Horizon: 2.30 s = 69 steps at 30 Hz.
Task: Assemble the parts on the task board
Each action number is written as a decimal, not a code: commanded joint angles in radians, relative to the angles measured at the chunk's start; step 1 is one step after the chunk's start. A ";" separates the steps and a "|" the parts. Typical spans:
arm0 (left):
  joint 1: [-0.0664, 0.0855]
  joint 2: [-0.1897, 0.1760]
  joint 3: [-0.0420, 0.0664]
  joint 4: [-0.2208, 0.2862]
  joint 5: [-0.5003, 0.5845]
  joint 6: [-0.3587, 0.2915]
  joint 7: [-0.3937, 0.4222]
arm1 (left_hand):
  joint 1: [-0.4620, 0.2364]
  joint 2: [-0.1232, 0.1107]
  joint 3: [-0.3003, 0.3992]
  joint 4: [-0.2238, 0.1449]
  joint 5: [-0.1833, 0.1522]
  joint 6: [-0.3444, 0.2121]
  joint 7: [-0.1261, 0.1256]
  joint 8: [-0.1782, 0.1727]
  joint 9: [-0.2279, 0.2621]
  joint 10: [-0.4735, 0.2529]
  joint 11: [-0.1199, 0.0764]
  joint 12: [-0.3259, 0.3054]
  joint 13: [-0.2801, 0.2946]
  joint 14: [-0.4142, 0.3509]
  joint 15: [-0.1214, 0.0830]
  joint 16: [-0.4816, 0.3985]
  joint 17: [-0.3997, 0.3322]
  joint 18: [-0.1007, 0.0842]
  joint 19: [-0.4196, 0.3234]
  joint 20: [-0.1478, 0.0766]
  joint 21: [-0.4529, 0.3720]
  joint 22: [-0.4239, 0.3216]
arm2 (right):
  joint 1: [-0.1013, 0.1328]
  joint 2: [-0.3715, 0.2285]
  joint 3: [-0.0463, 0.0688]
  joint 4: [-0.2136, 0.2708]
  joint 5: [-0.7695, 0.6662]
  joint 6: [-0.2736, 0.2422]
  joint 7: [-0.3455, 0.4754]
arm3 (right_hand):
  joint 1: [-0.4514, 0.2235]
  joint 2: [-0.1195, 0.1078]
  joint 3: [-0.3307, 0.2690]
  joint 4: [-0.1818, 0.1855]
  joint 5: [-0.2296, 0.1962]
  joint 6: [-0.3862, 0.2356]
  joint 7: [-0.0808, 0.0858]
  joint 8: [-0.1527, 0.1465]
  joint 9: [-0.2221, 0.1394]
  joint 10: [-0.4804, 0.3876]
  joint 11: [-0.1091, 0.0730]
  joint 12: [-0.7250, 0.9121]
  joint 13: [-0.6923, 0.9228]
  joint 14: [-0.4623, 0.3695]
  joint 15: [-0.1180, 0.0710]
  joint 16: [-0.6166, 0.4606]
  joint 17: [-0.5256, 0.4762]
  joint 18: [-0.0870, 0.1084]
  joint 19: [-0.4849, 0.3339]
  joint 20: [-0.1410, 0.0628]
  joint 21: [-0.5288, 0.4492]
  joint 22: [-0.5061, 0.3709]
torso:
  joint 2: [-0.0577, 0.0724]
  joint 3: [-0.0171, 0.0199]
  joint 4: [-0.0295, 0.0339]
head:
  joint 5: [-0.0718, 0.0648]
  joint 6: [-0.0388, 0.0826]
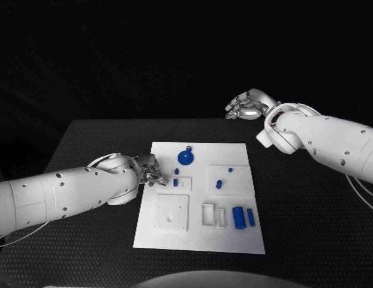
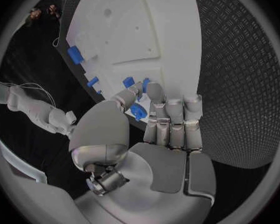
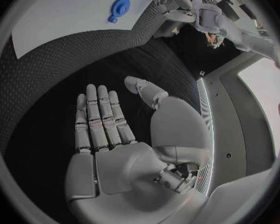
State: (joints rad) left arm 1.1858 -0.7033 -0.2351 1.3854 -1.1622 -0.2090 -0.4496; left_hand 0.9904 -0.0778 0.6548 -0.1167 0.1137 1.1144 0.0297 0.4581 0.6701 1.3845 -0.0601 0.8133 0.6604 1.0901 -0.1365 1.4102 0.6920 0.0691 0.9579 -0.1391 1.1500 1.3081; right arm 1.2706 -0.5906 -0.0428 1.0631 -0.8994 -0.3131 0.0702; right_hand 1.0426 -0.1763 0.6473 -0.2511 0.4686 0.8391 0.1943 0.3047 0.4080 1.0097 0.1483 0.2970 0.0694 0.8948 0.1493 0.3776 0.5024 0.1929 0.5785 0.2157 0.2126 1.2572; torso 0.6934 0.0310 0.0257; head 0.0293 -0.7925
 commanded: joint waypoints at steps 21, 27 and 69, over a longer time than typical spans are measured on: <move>-0.008 0.008 -0.005 -0.004 -0.007 0.069 -0.018 | 0.002 0.021 0.024 -0.041 0.022 0.036 -0.028 0.076 0.050 0.034 -0.036 0.011 0.006 0.049 -0.053 0.009 0.004 0.017 0.010 -0.123 0.007 0.014 | 0.000 0.003 0.000 0.002 -0.002 0.013 0.004 | -0.001 0.002 -0.003 0.001 0.005 -0.010 0.000 0.006 -0.002 0.000 0.007 -0.004 0.000 -0.007 0.000 -0.005 0.002 -0.017 0.005 -0.005 -0.009 0.003 | 0.000 0.0019 -0.0009 | 0.002 -0.003; -0.008 0.014 -0.005 -0.006 -0.007 0.079 -0.014 | -0.031 0.022 0.016 -0.040 0.030 0.050 -0.033 0.082 0.052 0.038 -0.038 0.026 0.018 0.053 -0.055 0.016 0.010 0.017 0.013 -0.124 0.011 0.015 | 0.000 0.003 0.000 0.004 -0.001 0.013 0.004 | -0.007 0.002 -0.006 0.006 0.003 -0.010 0.000 0.007 -0.002 0.000 0.007 -0.004 0.000 -0.007 0.001 -0.006 0.003 -0.017 0.007 -0.005 -0.011 0.005 | 0.000 0.0017 -0.0016 | 0.000 -0.004; -0.007 0.036 -0.004 -0.041 -0.005 0.087 -0.011 | -0.118 -0.028 0.019 0.000 -0.059 0.065 -0.043 0.103 0.059 0.030 -0.046 0.076 0.052 0.055 -0.063 0.044 0.032 0.025 0.016 -0.129 0.029 0.011 | 0.000 0.003 0.000 0.002 0.000 0.019 0.002 | -0.011 0.002 -0.009 0.011 0.007 -0.011 0.000 0.007 -0.003 -0.001 0.007 -0.006 0.000 -0.008 0.001 -0.008 0.004 -0.018 0.008 -0.006 -0.018 0.009 | 0.000 0.0009 -0.0006 | -0.003 -0.006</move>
State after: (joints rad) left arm 1.1834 -0.6690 -0.2361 1.3463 -1.1725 -0.1501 -0.4551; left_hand 0.8725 -0.0939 0.6779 -0.1255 0.0569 1.1881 -0.0144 0.5578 0.7306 1.4213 -0.1030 0.8829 0.7131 1.1309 -0.1815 1.4520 0.7256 0.0937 0.9668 -0.1409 1.1770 1.3073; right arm 1.2706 -0.5874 -0.0428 1.0638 -0.8990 -0.3069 0.0691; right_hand 1.0386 -0.1724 0.6403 -0.2441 0.4686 0.8329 0.1934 0.3097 0.4065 1.0097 0.1483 0.2971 0.0694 0.8949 0.1492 0.3737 0.5048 0.1930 0.5821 0.2121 0.2009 1.2643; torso 0.6935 0.0317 0.0250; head 0.0268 -0.7983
